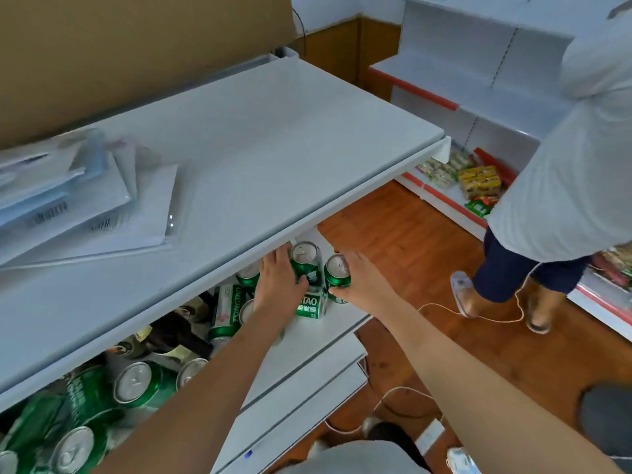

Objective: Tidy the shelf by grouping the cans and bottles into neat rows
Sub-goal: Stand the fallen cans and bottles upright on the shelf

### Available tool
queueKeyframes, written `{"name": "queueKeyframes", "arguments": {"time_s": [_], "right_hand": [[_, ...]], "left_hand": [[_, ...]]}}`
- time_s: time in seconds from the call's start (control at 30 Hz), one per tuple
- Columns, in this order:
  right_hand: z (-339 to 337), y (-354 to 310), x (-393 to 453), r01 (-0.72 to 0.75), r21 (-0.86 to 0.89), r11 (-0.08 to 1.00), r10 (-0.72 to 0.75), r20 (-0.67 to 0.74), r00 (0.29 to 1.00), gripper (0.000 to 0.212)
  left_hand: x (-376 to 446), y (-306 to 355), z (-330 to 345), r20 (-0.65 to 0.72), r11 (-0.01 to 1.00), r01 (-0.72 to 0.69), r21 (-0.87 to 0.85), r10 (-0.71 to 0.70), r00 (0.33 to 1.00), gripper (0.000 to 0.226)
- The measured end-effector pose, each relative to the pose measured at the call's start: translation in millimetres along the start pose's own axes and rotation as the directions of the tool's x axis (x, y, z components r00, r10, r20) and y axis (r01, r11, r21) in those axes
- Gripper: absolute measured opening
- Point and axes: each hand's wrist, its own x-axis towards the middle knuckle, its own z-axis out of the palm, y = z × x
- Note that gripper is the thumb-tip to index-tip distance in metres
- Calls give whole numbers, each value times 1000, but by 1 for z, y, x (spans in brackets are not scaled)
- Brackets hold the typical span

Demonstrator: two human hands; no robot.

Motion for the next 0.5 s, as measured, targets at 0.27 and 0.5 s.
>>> {"name": "queueKeyframes", "arguments": {"time_s": [0.27, 0.5], "right_hand": [[2, 22, 11, 118, 5, 993, -118, 29, 993, 76], [-2, 33, 14, 215, 21, 976, -216, 29, 976, 68]], "left_hand": [[18, 2, 19, 57, 994, 104, 14, -105, 993, 79], [35, 8, 18, 3, 992, 95, -85, -95, 995, 66]]}}
